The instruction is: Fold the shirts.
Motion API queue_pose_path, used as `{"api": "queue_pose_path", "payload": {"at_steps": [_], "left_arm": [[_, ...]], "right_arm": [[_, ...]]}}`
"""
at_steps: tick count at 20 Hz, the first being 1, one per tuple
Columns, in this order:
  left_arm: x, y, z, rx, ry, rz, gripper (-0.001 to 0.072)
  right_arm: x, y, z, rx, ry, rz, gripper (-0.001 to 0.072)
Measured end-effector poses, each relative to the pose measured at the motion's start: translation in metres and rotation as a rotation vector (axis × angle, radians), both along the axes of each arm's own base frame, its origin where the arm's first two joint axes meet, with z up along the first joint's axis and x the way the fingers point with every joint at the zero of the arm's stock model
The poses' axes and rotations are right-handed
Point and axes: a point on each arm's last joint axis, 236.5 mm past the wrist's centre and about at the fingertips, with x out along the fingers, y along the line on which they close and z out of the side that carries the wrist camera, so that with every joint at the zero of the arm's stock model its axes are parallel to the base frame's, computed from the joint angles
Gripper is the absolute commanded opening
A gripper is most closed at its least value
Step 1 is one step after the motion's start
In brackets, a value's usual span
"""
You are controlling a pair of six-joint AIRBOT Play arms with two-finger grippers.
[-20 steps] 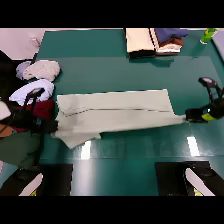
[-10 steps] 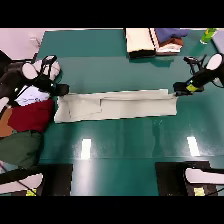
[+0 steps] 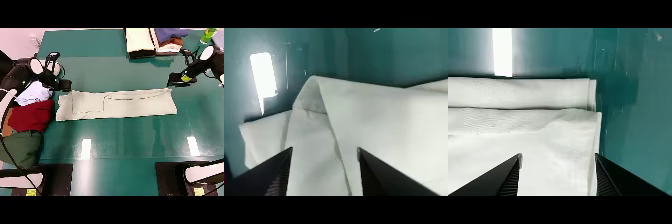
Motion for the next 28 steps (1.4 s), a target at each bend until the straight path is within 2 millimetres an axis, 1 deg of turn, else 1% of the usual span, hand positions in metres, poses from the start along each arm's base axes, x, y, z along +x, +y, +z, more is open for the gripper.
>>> {"api": "queue_pose_path", "payload": {"at_steps": [1,2,3,5,6,8,10,12,13,14,15,16,17,19,20,22,25,28], "left_arm": [[-0.002,-0.002,0.001,-0.006,0.009,0.001,0.0333],[-0.004,-0.003,0.001,-0.013,0.019,0.0,0.0075],[-0.005,-0.004,0.001,-0.019,0.026,0.0,0.0035],[-0.006,-0.011,0.003,-0.051,0.033,0.002,0.0035],[-0.006,-0.016,0.004,-0.075,0.035,0.005,0.0027],[-0.005,-0.027,0.007,-0.125,0.033,0.007,0.0026],[-0.004,-0.035,0.009,-0.161,0.028,0.008,0.0027],[-0.004,-0.04,0.011,-0.186,0.028,0.009,0.0026],[-0.003,-0.042,0.012,-0.196,0.028,0.009,0.0027],[-0.004,-0.045,0.013,-0.21,0.029,0.01,0.0026],[-0.004,-0.048,0.014,-0.226,0.029,0.012,0.0026],[-0.004,-0.052,0.015,-0.236,0.029,0.009,0.0026],[-0.005,-0.058,0.016,-0.245,0.027,0.0,0.0026],[-0.006,-0.078,0.018,-0.259,0.014,-0.034,0.0025],[-0.006,-0.089,0.018,-0.263,0.003,-0.053,0.0025],[-0.008,-0.12,0.015,-0.275,-0.014,-0.101,0.0025],[-0.013,-0.172,-0.003,-0.291,-0.021,-0.167,0.0025],[-0.02,-0.223,-0.022,-0.306,-0.005,-0.238,0.0025]], "right_arm": [[-0.005,-0.004,-0.004,0.004,0.014,-0.01,0.0589],[-0.011,-0.009,-0.009,0.009,0.03,-0.024,0.0589],[-0.019,-0.016,-0.016,0.012,0.054,-0.042,0.0588],[-0.037,-0.027,-0.033,0.028,0.106,-0.079,0.0587],[-0.043,-0.029,-0.041,0.044,0.124,-0.091,0.0582],[-0.052,-0.025,-0.054,0.088,0.145,-0.109,0.0576],[-0.058,-0.019,-0.066,0.115,0.154,-0.122,0.0573],[-0.059,-0.013,-0.072,0.13,0.153,-0.124,0.0474],[-0.059,-0.009,-0.074,0.136,0.152,-0.12,0.0395],[-0.059,-0.004,-0.076,0.142,0.152,-0.114,0.0247],[-0.06,0.0,-0.078,0.144,0.155,-0.107,0.0115],[-0.06,0.003,-0.079,0.144,0.155,-0.097,0.0028],[-0.06,0.006,-0.078,0.142,0.15,-0.079,0.0016],[-0.057,0.011,-0.071,0.131,0.131,-0.05,0.0014],[-0.054,0.013,-0.063,0.131,0.114,-0.038,0.0014],[-0.049,0.018,-0.042,0.128,0.083,-0.008,0.0013],[-0.043,0.03,0.005,0.124,0.019,0.044,0.0014],[-0.041,0.051,0.058,0.128,-0.052,0.089,0.0013]]}}
